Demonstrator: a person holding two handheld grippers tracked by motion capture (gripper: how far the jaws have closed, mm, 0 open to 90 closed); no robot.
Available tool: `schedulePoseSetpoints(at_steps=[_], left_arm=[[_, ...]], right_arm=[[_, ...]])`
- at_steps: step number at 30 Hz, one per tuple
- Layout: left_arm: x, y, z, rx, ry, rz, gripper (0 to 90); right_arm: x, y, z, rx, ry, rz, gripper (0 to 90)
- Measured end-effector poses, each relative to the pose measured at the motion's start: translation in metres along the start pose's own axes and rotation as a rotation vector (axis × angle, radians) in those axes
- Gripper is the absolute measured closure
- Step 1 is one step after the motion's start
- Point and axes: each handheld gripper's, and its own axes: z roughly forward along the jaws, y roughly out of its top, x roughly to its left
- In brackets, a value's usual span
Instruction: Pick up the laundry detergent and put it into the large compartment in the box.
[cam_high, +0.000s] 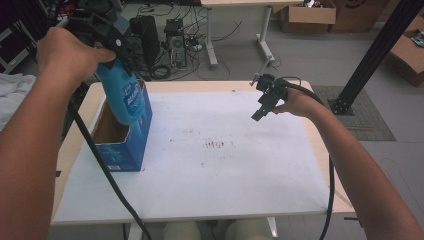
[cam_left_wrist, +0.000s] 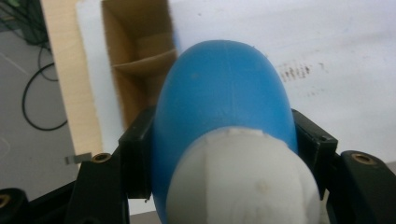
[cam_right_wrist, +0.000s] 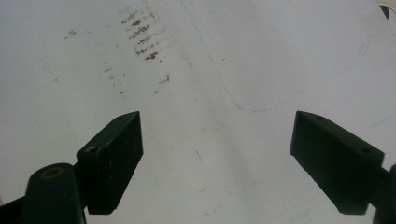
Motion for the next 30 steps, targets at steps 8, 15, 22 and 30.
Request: schedulePoseSetpoints(at_steps=[8, 15, 22, 30], left_arm=[[0.017, 0.000, 0.004, 0.001, 0.057, -0.063, 38.1], [0.030, -0.002, 0.013, -0.001, 0.078, -0.095, 38.1], [0.038, -0.003, 0.026, 0.000, 0.081, -0.110, 38.1], [0.044, -0.005, 0.045, 0.005, 0.089, -0.115, 38.1]], right_arm=[[-0.001, -0.001, -0.001, 0.004, 0.001, -0.001, 17.4], [-0.002, -0.002, -0.002, -0.002, 0.006, -0.001, 17.4], [-0.002, -0.003, -0.001, 0.003, 0.005, -0.002, 17.2], [-0.003, -0.004, -0.001, 0.011, 0.003, 0.004, 17.2]])
